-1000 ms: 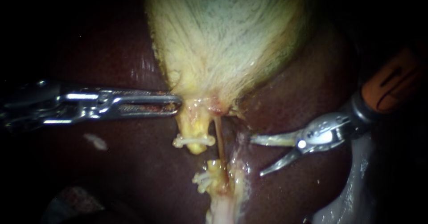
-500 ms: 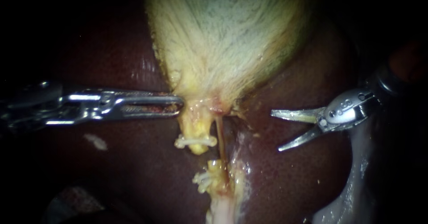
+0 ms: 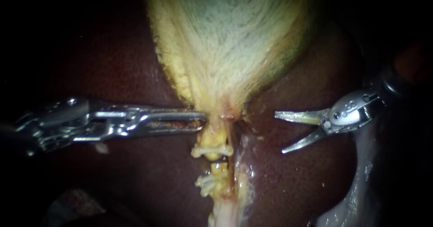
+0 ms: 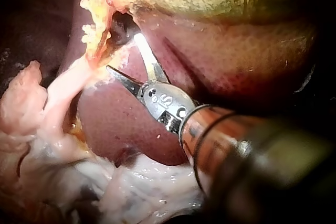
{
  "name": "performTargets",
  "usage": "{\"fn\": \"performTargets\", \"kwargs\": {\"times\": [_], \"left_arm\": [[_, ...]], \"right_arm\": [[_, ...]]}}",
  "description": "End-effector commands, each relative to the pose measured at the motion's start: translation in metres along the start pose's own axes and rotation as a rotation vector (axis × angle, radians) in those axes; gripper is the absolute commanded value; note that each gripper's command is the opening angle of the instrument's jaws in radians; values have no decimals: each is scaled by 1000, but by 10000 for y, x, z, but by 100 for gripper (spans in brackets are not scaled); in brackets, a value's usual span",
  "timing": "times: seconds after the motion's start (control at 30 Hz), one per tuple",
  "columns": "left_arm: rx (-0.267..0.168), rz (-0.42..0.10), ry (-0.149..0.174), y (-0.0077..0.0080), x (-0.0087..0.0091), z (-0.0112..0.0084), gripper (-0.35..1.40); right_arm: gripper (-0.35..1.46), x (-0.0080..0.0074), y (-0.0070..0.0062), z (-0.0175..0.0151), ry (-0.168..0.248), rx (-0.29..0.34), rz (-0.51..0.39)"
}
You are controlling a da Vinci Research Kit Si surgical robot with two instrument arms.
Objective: Go back from the cut left tube
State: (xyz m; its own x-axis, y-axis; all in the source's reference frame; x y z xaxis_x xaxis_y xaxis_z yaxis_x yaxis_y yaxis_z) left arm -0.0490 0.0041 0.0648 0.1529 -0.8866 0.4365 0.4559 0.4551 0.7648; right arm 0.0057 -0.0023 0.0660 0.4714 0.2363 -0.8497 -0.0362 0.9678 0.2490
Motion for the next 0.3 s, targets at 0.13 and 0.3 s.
{"fn": "performTargets", "kwargs": {"times": [0.13,0.3], "left_arm": [[1,0,1,0,0,0,-35],[1,0,1,1,0,1,-35]], "right_arm": [[143,0,0,0,0,0,0],[143,0,0,-1,0,1,0]]}}
